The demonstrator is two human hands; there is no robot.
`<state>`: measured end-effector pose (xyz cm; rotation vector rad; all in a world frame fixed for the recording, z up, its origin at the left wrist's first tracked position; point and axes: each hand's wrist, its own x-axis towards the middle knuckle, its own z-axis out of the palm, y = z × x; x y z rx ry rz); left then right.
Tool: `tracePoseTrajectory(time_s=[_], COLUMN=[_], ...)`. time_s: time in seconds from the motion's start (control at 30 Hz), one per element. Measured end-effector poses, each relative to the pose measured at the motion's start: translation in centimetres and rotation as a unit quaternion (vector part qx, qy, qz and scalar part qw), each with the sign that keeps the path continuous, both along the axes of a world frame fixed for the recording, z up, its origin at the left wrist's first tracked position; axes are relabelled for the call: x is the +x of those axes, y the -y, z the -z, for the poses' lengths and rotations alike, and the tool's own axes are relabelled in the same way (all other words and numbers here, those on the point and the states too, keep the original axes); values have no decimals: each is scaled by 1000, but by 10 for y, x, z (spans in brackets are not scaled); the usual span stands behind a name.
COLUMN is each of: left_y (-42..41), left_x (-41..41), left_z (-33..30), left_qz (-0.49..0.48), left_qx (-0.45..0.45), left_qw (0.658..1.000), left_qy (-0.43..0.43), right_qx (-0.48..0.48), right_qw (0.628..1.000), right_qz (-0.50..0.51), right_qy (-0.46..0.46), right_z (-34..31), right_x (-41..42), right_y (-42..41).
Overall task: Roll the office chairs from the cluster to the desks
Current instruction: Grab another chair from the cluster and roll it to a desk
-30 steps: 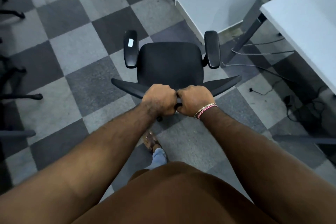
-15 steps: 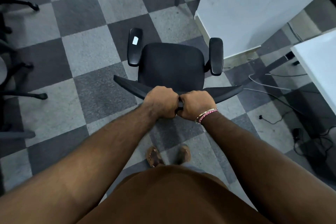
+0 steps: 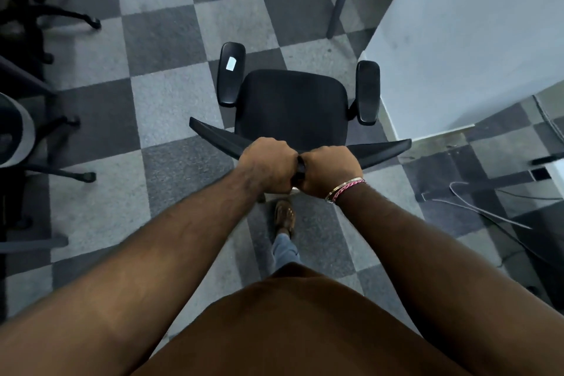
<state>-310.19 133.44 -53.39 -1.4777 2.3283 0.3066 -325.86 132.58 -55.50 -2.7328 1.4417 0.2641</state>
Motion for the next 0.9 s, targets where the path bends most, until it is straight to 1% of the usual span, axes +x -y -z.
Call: tracePoseTrajectory(time_s=[0.23,0.33,0.5,0.67,0.83,0.9], left_y=[118,164,245,334,427,461], left_x=[41,60,98,147,199,216], left_z=[-6,-7,-2,-2,-6,-8], left_qz=[-54,-60,-42,-22,-20,-14], left_qx=[-1,-5,0,2,-7,8], left_qw=[999,998,999,1000,999,1000], left_qy=[3,18,12,-20,-26,-25], right_qx=[5,6,-7,-8,12,11], right_qw=[999,999,998,999,1000,1000], right_qz=[-36,-49,-61,-36,17,28], right_qy=[6,2,-12,-15,1,1], right_z=[-5,-7,-4,-1,-12,-14], right_x=[45,65,101,148,203,220], right_y=[131,178,262,347,435,465])
